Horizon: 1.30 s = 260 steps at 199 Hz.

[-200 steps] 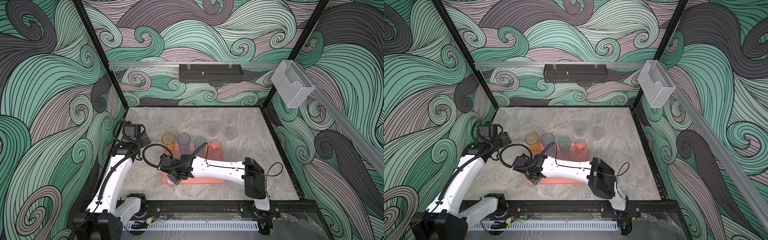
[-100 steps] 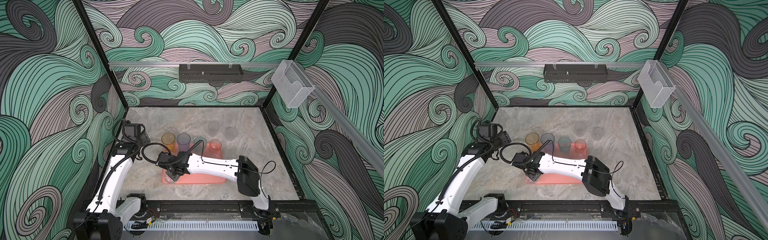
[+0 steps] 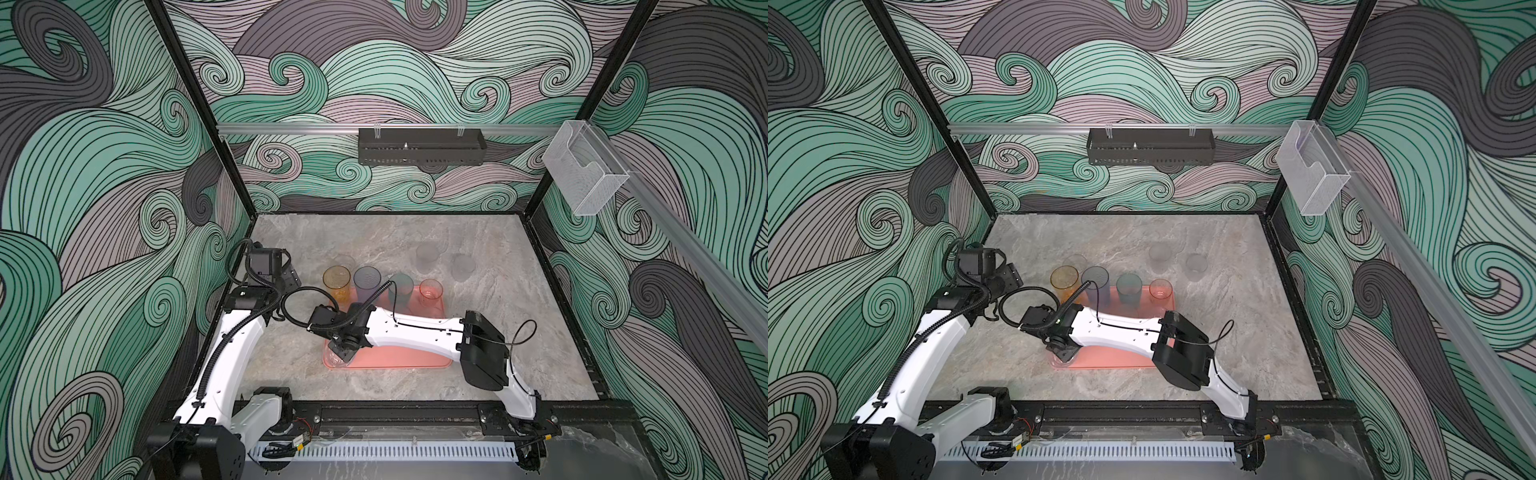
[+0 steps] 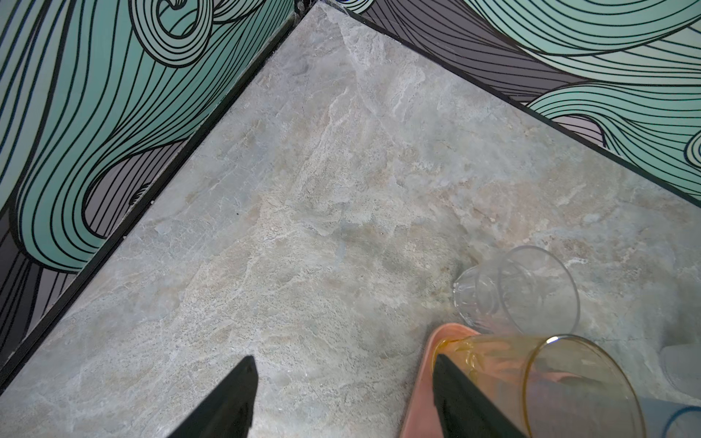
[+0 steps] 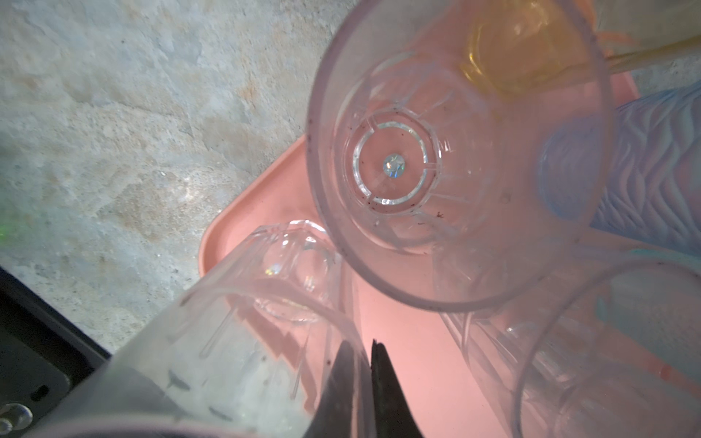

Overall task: Place the glasses into the tray
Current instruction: Place the glass on the tray.

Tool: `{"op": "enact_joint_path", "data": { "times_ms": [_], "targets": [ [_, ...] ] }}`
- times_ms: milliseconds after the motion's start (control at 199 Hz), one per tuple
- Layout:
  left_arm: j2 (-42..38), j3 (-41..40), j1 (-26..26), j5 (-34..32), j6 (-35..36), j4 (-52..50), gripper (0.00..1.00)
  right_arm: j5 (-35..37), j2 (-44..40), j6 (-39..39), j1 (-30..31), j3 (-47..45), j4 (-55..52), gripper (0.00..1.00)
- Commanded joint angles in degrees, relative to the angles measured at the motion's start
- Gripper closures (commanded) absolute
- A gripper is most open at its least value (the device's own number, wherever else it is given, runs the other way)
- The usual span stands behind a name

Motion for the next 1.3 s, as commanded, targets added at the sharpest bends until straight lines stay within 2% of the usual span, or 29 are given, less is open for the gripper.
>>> {"op": "enact_joint_path", "data": {
  "times_ms": [0,206,316,577,737,923,1023,1073,1168,1203,1299],
  "targets": [
    [0.2,0.0,0.6,-0.5,0.6,1.0,0.25,-0.7,0.6,0.4,-0.3,1.5,-0.7,0.77],
    [0.5,0.4,0.6,0.1,0.9,1.2,0.25,-2.0,-0.7,1.5,-0.5,2.1,-0.7,0.73],
    [0.7,1.0,0.6,0.3,1.1,1.0,0.25,-3.5,-2.4,2.2,-1.1,2.4,-0.9,0.66],
    [1.7,4.0,0.6,1.1,1.9,0.0,0.24,-7.2,-11.1,2.4,-3.5,0.3,-2.3,0.56],
    [2.6,8.3,0.6,2.4,2.5,-1.7,0.23,-11.0,-17.7,2.3,-6.6,-2.2,-2.6,0.51],
    [5.2,14.1,0.5,5.4,4.8,-1.9,0.24,-10.5,-22.6,2.5,-12.5,-3.2,-3.1,0.48],
    [7.8,15.5,0.5,11.0,7.0,1.1,0.26,-10.9,-24.2,3.2,-16.5,-4.3,-2.7,0.47],
    [10.3,16.7,0.6,16.1,8.0,2.1,0.27,-11.5,-24.9,3.5,-18.3,-5.5,-1.9,0.47],
    [18.3,21.5,0.6,25.4,9.3,-0.2,0.31,-13.3,-26.0,3.7,-21.6,-7.4,-0.3,0.44],
    [21.1,23.7,0.5,28.2,9.5,-1.4,0.36,-13.7,-26.4,3.7,-22.6,-7.9,-0.1,0.43],
    [30.2,29.0,0.5,32.4,11.4,-5.2,0.42,-14.6,-27.4,3.7,-24.8,-9.3,0.7,0.42]
  ]
}}
